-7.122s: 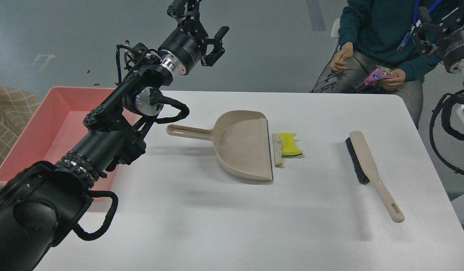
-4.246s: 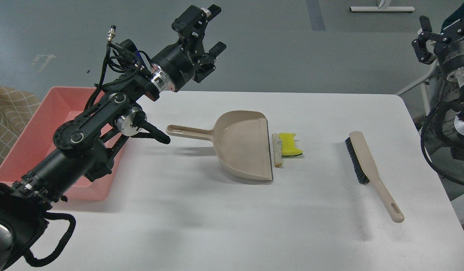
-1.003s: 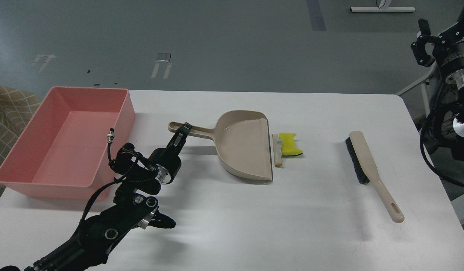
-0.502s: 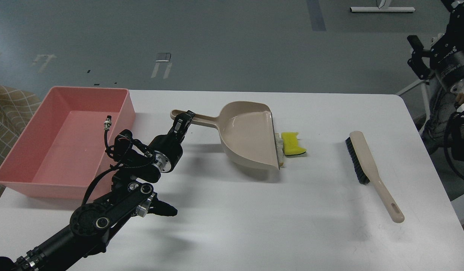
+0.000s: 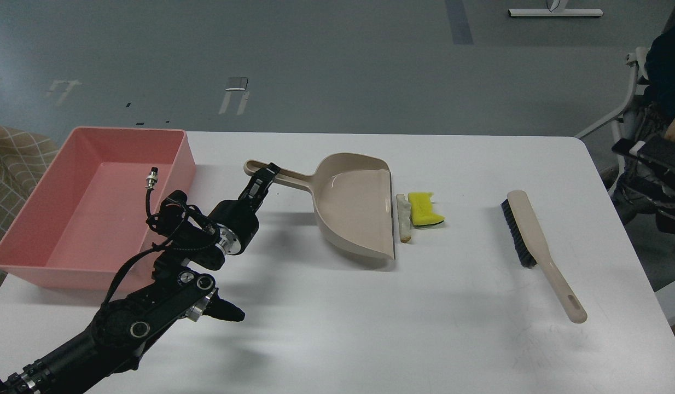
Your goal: Sweep and dump garbage into bin
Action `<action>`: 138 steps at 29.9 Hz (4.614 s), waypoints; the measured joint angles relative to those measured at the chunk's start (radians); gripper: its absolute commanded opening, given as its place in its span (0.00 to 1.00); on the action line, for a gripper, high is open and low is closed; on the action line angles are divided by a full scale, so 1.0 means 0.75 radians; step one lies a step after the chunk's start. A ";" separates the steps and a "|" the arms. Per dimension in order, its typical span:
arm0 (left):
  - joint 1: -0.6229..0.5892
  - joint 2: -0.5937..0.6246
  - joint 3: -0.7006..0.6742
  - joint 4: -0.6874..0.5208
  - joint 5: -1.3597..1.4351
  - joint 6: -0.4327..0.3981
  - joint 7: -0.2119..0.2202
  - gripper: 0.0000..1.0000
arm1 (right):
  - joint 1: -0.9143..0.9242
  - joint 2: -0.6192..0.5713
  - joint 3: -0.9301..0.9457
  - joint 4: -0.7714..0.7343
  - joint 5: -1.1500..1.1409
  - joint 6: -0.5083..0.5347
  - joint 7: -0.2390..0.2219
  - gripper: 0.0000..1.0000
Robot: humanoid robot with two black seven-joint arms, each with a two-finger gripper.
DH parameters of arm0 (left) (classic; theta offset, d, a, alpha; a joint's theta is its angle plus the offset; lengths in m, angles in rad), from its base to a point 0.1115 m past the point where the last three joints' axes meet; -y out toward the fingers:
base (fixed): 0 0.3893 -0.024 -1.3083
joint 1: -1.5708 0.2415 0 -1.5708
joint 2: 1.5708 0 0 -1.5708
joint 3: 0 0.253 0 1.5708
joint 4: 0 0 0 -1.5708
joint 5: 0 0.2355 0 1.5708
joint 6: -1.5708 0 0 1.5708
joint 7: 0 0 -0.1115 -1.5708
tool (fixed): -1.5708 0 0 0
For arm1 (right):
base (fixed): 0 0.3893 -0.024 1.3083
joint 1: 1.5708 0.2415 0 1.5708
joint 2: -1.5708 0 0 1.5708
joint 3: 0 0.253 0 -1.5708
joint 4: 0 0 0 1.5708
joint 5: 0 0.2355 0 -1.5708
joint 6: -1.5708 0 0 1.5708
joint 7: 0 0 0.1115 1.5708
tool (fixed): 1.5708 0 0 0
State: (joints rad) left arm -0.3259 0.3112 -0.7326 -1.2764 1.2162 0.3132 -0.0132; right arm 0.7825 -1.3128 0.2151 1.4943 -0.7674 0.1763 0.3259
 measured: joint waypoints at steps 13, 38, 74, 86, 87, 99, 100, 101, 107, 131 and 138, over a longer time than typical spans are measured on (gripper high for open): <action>0.017 -0.007 0.025 0.002 0.121 0.002 -0.048 0.00 | -0.081 -0.129 -0.103 0.133 -0.372 -0.004 0.001 1.00; 0.023 -0.024 0.023 0.004 0.123 0.007 -0.055 0.00 | -0.134 0.060 -0.109 0.115 -0.533 -0.006 -0.200 0.70; 0.021 -0.024 0.022 0.000 0.123 0.008 -0.060 0.00 | -0.180 0.203 -0.109 0.085 -0.562 -0.008 -0.265 0.44; 0.021 -0.024 0.021 -0.001 0.123 0.008 -0.060 0.00 | -0.194 0.213 -0.109 0.086 -0.556 -0.007 -0.278 0.30; 0.021 -0.024 0.022 -0.002 0.123 0.008 -0.060 0.00 | -0.194 0.214 -0.109 0.086 -0.556 -0.007 -0.278 0.29; 0.019 -0.024 0.022 -0.005 0.123 0.008 -0.060 0.00 | -0.191 0.203 -0.099 0.103 -0.551 -0.008 -0.287 0.00; 0.019 -0.024 0.021 -0.010 0.123 0.008 -0.060 0.00 | -0.189 0.202 -0.097 0.105 -0.550 -0.008 -0.290 0.00; 0.019 -0.022 0.022 -0.014 0.123 0.008 -0.060 0.00 | -0.188 0.201 -0.094 0.107 -0.550 -0.008 -0.291 0.00; 0.019 -0.018 0.023 -0.018 0.123 0.008 -0.060 0.00 | -0.137 0.206 -0.084 0.107 -0.550 -0.008 -0.303 0.00; 0.042 0.013 0.046 0.008 0.133 0.010 -0.061 0.00 | -0.095 0.493 -0.097 0.048 -0.543 0.022 -0.327 0.00; 0.040 0.028 0.046 0.008 0.145 0.010 -0.061 0.00 | -0.044 0.610 -0.107 0.019 -0.503 0.057 -0.320 0.00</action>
State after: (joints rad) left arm -0.2960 0.3322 -0.6984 -1.2701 1.3252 0.3208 -0.0586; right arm 0.7495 -0.8553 0.1349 1.5088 -1.1445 0.2189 0.0862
